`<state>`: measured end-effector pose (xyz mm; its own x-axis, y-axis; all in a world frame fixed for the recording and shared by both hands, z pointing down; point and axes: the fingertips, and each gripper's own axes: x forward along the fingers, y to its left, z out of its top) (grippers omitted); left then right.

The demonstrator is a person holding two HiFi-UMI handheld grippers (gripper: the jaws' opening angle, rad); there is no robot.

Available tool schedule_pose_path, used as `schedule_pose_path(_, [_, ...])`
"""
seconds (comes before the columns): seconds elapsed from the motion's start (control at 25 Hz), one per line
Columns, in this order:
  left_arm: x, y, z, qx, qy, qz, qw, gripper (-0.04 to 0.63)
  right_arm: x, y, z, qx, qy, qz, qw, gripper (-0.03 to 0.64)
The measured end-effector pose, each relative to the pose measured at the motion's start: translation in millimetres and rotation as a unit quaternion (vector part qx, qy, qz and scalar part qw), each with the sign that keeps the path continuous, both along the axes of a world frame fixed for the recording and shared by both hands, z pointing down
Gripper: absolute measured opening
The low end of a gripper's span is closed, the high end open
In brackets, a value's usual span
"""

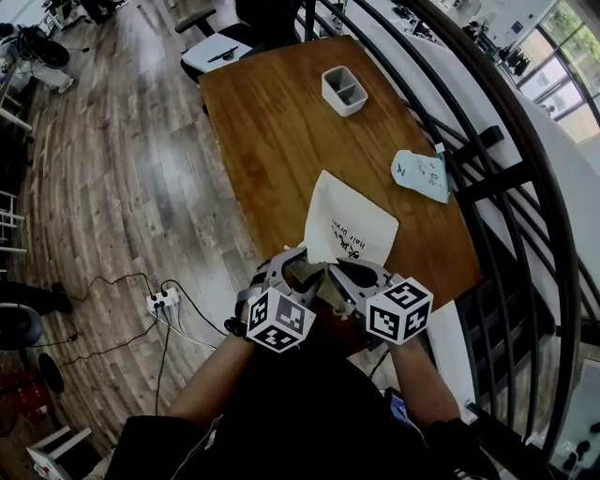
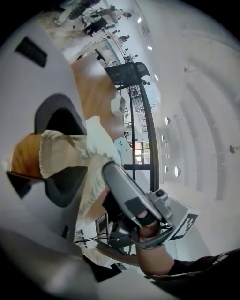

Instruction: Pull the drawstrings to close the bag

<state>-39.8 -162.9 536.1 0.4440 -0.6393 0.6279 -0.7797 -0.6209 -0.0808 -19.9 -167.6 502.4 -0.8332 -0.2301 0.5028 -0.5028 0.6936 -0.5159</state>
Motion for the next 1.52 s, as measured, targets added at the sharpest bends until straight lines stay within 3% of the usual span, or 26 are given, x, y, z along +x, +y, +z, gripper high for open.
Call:
schedule_pose_path(0.2, [0.6, -3.4, 7.7, 0.009, -0.025, 0.010, 0.9996, 0.216, -1.9, 11.4, -1.2, -0.003, 0.003, -0.024, 1.000, 0.020])
schedule_pose_path(0.36, [5.5, -5.4, 13.0, 0.013, -0.022, 0.009, 0.9996, 0.215, 0.2, 15.2, -0.1, 0.005, 0.015, -0.029, 0.999, 0.020])
schedule_pose_path(0.64, [14.8, -17.7, 12.5, 0.053, -0.040, -0.004, 0.9978, 0.182, 7.2, 15.3, -3.5, -0.003, 0.009, -0.015, 1.000, 0.020])
schedule_pose_path(0.84, [14.9, -14.9, 11.5, 0.040, -0.015, 0.014, 0.9990, 0.110, 18.5, 9.7, -1.9, 0.002, 0.016, 0.004, 1.000, 0.020])
schedule_pose_path(1.12, [15.9, 4.9, 8.1, 0.030, -0.017, 0.085, 0.9958, 0.109, 33.4, 1.9, 13.1, 0.008, 0.051, 0.035, 0.998, 0.020])
schedule_pose_path(1.32, [13.4, 12.3, 8.2, 0.021, -0.016, 0.093, 0.9953, 0.096, 27.0, 5.0, 17.8, 0.021, 0.067, 0.017, 0.997, 0.020])
schedule_pose_path(1.52, [9.3, 15.6, 5.6, -0.007, 0.017, 0.084, 0.9963, 0.056, 25.4, 6.4, 22.0, 0.038, 0.087, 0.004, 0.996, 0.020])
